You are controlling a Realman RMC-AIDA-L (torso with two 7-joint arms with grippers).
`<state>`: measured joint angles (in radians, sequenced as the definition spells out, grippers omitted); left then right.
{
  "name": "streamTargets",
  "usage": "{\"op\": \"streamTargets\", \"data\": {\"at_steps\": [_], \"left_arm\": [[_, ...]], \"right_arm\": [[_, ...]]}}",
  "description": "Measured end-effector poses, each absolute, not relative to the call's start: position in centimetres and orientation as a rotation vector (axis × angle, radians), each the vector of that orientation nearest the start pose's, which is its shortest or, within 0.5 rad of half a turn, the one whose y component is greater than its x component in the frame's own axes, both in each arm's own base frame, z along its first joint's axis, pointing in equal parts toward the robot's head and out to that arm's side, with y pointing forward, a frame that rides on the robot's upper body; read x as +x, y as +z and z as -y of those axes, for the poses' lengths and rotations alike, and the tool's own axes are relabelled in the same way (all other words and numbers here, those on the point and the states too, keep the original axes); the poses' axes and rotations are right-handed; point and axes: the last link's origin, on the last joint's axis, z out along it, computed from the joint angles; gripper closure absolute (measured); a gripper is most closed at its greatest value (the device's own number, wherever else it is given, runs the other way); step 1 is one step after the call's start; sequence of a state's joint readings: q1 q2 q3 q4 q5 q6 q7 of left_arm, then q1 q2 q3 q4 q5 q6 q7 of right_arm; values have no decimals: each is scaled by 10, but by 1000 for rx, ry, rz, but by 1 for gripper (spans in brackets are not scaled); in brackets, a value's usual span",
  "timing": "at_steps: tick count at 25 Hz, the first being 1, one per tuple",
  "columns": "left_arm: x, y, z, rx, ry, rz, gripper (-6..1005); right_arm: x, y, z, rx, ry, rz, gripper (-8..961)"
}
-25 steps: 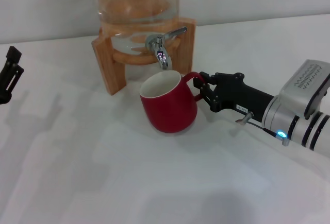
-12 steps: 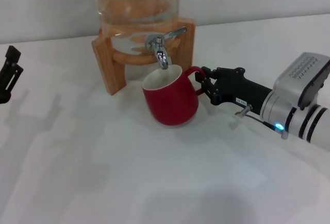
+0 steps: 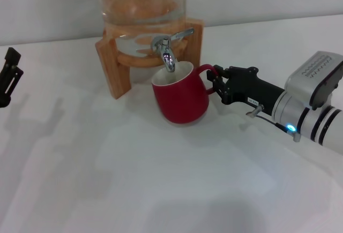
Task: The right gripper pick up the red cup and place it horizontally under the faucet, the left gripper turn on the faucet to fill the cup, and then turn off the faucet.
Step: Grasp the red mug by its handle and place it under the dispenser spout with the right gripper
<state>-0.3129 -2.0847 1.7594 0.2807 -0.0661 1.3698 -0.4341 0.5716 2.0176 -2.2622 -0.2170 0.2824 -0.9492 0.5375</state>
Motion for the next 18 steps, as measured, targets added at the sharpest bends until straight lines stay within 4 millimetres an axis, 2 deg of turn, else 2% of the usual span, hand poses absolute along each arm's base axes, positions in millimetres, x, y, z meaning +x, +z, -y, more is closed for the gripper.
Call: {"op": "streamTargets", "data": {"at_steps": [18], "left_arm": [[-296,-5,-304,-1692,-1063,467,139]], "right_arm": [[281,-63,-360,-2131,703,-606,807]]}}
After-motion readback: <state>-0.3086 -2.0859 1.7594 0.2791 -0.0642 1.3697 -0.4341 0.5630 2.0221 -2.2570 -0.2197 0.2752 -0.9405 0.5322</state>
